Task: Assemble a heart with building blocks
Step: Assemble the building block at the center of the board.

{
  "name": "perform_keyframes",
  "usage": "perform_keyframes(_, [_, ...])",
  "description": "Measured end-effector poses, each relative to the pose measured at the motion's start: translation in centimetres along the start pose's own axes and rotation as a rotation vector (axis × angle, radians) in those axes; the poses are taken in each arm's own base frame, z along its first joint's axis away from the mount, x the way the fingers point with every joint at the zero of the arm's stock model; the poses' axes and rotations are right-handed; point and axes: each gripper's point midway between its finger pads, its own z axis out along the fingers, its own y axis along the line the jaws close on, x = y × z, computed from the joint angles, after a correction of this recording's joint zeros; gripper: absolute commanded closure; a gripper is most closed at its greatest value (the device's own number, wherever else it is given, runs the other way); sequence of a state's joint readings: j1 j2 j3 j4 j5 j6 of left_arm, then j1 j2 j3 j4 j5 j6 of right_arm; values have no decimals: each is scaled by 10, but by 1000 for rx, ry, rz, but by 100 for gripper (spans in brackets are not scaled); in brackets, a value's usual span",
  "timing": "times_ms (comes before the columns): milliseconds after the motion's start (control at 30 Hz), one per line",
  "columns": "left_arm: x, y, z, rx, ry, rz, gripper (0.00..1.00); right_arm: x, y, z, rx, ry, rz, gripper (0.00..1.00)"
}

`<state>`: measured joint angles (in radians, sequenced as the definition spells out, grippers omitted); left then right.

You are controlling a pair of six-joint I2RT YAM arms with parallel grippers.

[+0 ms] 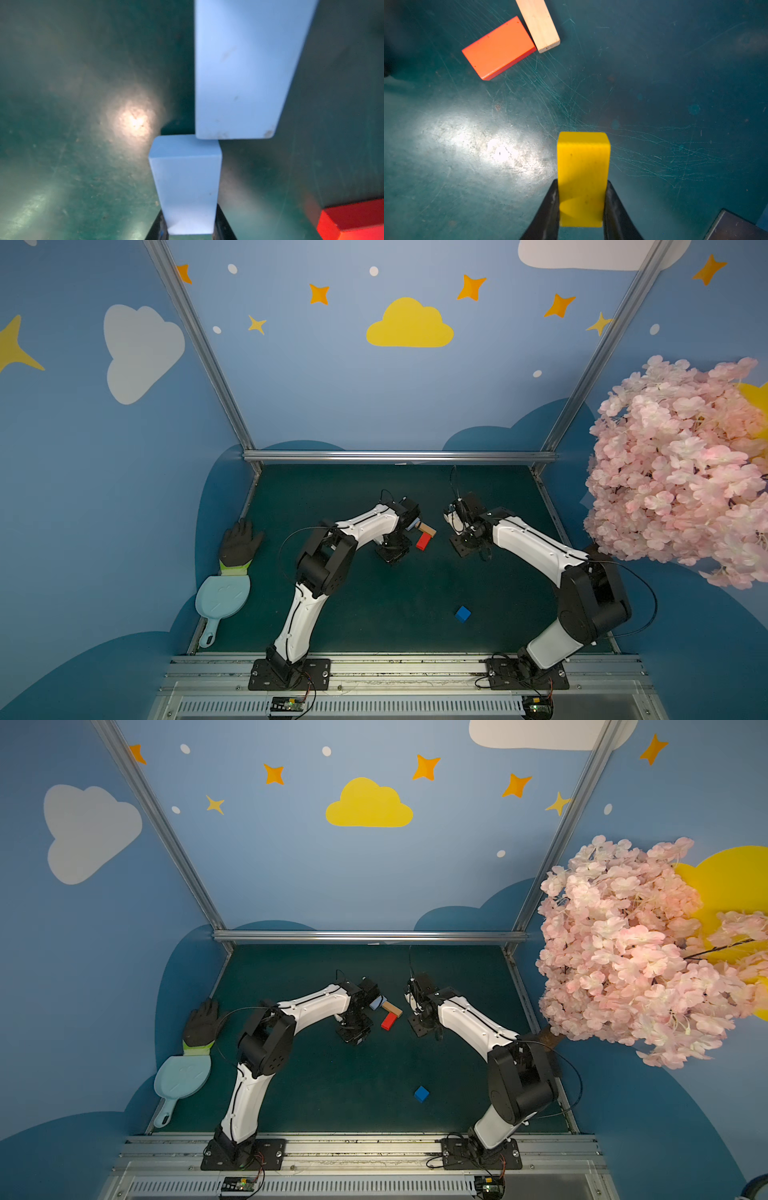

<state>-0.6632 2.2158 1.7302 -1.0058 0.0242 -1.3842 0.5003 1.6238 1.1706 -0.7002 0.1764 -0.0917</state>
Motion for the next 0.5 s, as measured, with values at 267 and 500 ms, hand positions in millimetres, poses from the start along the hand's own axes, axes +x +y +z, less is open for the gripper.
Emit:
perform_keyframes(267, [-1, -9, -2, 6, 5, 34, 87, 0, -1, 0, 1, 0, 6, 100])
perform_keyframes(500, [-4, -7, -3, 3, 7, 44, 87, 0, -2, 0, 5, 1, 7, 100])
